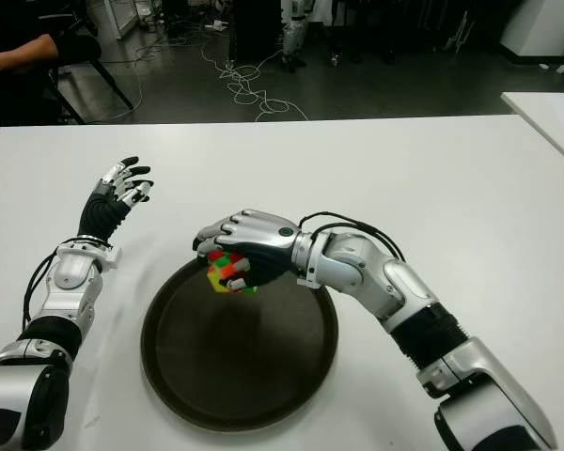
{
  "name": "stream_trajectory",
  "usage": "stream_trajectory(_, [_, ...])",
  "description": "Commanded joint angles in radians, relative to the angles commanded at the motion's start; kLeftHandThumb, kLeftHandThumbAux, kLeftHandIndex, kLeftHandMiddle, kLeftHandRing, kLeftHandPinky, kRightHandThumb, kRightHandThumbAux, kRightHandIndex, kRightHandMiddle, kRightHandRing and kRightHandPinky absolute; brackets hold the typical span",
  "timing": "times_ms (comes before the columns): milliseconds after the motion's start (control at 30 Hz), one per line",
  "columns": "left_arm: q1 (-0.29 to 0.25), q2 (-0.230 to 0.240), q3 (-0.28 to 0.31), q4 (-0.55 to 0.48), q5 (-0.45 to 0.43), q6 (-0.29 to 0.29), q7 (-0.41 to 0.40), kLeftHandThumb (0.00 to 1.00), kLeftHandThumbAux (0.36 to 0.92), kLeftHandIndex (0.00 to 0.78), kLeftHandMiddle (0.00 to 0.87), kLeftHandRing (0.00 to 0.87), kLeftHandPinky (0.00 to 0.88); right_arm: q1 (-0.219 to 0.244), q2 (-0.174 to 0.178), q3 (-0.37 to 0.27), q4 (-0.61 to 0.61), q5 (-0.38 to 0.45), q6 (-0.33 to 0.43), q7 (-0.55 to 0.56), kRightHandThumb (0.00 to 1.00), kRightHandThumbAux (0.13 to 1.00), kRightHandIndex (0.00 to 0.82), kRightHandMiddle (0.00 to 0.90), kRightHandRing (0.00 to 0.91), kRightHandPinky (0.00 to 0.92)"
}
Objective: Pick up the Rubik's Cube and put it in the plate
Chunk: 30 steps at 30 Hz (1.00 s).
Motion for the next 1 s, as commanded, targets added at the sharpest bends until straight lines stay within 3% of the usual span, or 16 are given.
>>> stream_trajectory(333, [0.0, 0.003, -0.001, 0.004, 0.003, -0.005, -0.001, 0.038, 0.518, 0.127, 0.211, 0.243, 0.294, -0.001, 0.004, -0.007, 0.003, -0.017, 0.008, -0.014, 0.0, 0.785, 0.0, 0.0, 0.0, 0.042])
stream_trajectory(800, [0.001, 0.007, -0.002, 0.002, 0.004, -0.001, -0.011, 0.057, 0.539, 0.13, 0.212, 0.247, 0.305, -0.004, 0.007, -0.011, 0.002, -0.021, 0.023, -0.022, 0.0, 0.776, 0.0, 0.0, 0.0, 0.037])
stream_trajectory(1000, [0.001, 0.005, -0.002, -0.002, 0.005, 0.003, -0.007, 0.039, 0.504, 0.132, 0.212, 0.249, 0.305, -0.005, 0.007, -0.011, 0.0, -0.01, 0.036, -0.008, 0.0, 0.778, 0.0, 0.0, 0.0, 0.036])
